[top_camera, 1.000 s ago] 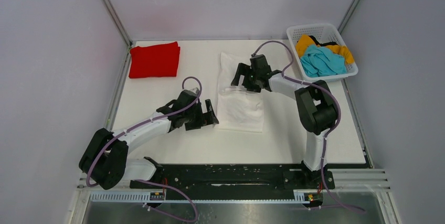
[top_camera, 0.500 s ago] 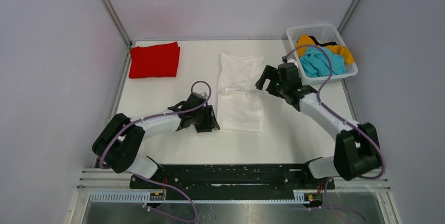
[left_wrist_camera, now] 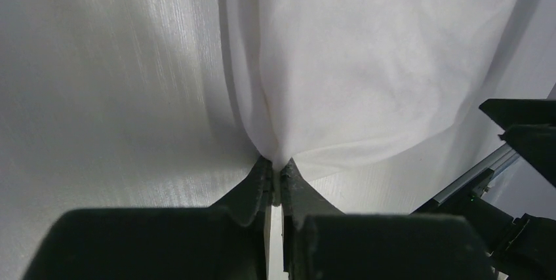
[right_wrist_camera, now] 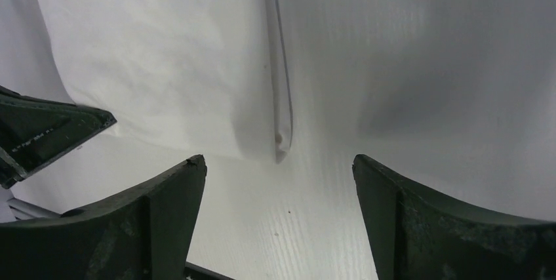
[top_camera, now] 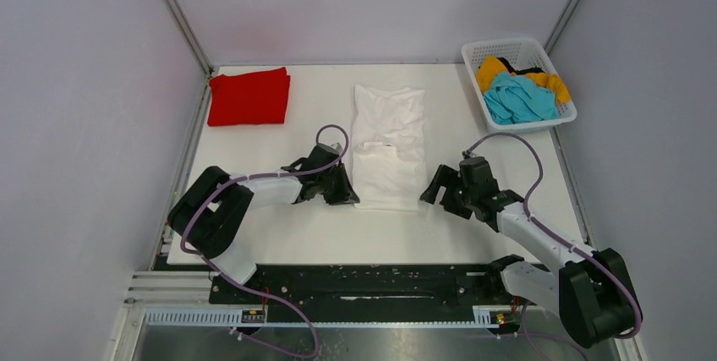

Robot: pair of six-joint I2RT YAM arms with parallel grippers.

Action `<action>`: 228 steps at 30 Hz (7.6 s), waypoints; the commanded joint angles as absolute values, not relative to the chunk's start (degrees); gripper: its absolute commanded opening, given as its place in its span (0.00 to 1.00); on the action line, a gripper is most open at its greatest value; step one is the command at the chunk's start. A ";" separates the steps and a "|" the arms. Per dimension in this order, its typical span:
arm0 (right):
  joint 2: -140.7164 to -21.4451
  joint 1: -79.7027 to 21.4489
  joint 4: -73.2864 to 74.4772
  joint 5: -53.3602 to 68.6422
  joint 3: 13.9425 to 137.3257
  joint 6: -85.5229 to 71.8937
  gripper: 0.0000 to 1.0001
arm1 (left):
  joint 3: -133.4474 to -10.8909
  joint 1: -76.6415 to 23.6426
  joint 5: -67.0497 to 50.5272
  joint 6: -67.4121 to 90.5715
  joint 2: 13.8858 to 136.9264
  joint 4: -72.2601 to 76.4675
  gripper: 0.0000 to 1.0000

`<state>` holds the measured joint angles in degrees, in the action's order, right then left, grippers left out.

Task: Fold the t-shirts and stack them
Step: Grab one side of the 2/3 rectangular tshirt with both arms, then fold the long partially folded tshirt into a neat square, then smooth out wrinkles on the folded tshirt, then put the neatly folded tshirt into the corner of the board with the left arm

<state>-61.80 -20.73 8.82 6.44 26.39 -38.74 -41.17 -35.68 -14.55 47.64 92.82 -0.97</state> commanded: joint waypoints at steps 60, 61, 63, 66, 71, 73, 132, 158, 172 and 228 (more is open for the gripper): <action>-61.37 -17.53 17.60 28.27 47.12 -35.76 0.00 | -57.48 -29.75 1.56 39.59 71.08 -20.30 0.00; -63.92 -16.21 16.99 29.35 47.48 -35.81 0.00 | -58.67 -29.04 1.46 39.56 73.39 -20.18 0.00; -68.17 -14.38 15.52 30.84 47.73 -36.73 0.00 | -61.24 -27.69 0.75 39.16 77.99 -20.06 0.00; -74.10 -11.99 11.92 31.92 47.75 -38.33 0.00 | -64.58 -26.24 -0.85 38.49 84.84 -19.87 0.00; -85.10 -9.30 5.59 33.72 49.91 -40.01 0.00 | -70.78 -25.61 -3.07 37.99 96.18 -19.95 0.00; -89.43 -8.43 3.35 33.94 51.42 -40.73 0.00 | -74.12 -25.41 -3.78 37.98 100.76 -19.98 0.00; -93.22 -12.13 11.09 25.56 62.51 -31.46 0.99 | -87.34 -26.38 -26.36 35.51 108.04 -23.79 0.99; -89.50 -26.38 -7.23 27.20 28.41 -40.23 0.99 | -43.37 -27.39 -21.49 41.71 94.46 -9.93 0.99; -53.68 -26.34 2.65 21.29 26.75 -33.41 0.99 | -39.56 -30.55 -1.11 42.30 62.86 -24.83 0.99; -32.75 -26.14 16.82 -6.39 22.94 -26.37 0.99 | -112.74 -14.51 51.56 -5.91 118.90 -28.39 0.00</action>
<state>-32.18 -26.24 17.76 -4.05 22.72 -26.76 -109.67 -16.97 52.38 -0.45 120.97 -33.50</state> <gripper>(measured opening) 0.993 0.047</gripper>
